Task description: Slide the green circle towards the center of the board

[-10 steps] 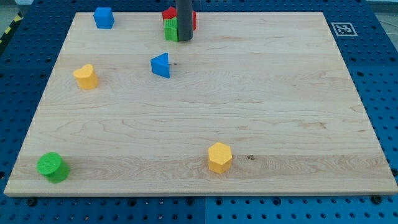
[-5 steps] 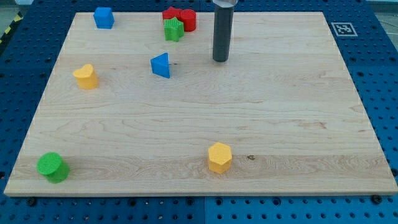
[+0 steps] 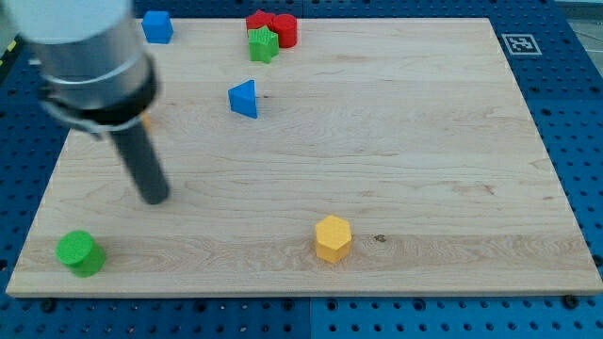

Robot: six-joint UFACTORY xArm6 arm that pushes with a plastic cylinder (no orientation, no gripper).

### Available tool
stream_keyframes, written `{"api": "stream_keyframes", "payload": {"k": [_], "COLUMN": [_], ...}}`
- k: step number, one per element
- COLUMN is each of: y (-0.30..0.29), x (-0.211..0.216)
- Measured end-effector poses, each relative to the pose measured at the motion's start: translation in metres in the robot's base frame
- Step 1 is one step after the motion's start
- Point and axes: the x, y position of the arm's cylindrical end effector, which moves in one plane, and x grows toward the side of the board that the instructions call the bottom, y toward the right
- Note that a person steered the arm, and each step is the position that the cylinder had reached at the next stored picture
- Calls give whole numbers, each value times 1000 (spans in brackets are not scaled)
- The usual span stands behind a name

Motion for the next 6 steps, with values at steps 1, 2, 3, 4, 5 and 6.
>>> {"api": "stream_keyframes", "payload": {"k": [1, 2, 3, 4, 5, 6], "y": [-60, -93, -107, -103, -101, -100], "x": [11, 40, 79, 101, 101, 97]}}
